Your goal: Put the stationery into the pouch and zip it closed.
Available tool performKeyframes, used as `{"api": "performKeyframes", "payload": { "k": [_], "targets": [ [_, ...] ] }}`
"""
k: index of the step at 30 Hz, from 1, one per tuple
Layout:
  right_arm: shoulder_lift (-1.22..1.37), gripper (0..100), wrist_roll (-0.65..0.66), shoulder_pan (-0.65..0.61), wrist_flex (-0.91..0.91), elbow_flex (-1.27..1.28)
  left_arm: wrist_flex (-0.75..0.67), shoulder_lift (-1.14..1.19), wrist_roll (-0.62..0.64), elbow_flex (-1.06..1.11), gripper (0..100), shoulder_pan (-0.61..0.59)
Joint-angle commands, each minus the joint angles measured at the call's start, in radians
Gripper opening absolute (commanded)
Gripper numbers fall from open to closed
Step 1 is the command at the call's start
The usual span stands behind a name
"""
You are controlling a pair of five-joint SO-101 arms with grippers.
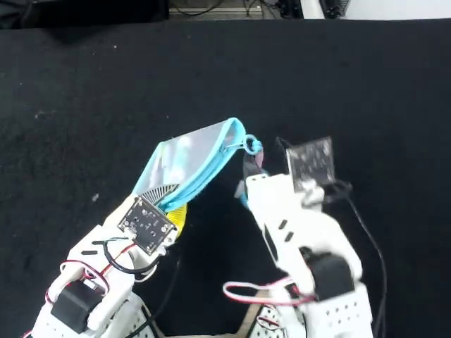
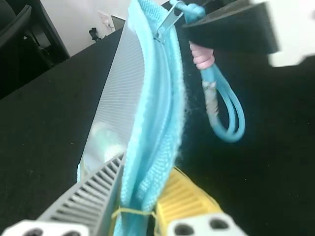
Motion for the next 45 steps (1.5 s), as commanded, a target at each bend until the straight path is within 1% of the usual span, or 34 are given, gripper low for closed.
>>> {"api": "performKeyframes", "payload": {
  "k": [1,4,7,12,22,26,31,36,41,45],
  "targets": [
    [-0.199,18.1,0.012,-0.008,-0.002,0.05,0.017,0.011,0.012,0.038,3,-0.012],
    [-0.328,18.1,0.012,-0.008,-0.023,0.12,0.017,0.011,0.012,0.038,3,-0.012],
    [-0.39,18.0,0.014,-0.008,-0.046,0.165,0.017,0.011,0.012,0.038,3,-0.012],
    [-0.348,18.0,0.075,-0.008,-0.081,0.176,0.017,0.011,0.012,0.038,3,-0.012],
    [-0.245,18.0,0.075,-0.011,-0.14,0.176,0.017,0.011,0.012,0.038,3,-0.012],
    [-0.243,18.0,0.081,-0.077,-0.127,0.176,0.017,0.011,0.012,0.036,3,-0.012],
    [-0.246,18.0,0.215,-0.123,-0.061,0.16,0.017,0.011,0.012,0.036,3,-0.012],
    [-0.246,18.0,0.238,-0.117,-0.012,0.119,0.017,0.011,0.012,0.036,3,-0.012],
    [-0.237,18.0,0.325,-0.118,-0.017,0.13,0.017,0.011,0.012,0.036,3,-0.012],
    [-0.236,18.0,0.336,-0.117,-0.029,0.133,0.017,0.011,0.012,0.035,3,-0.012]
  ]
}}
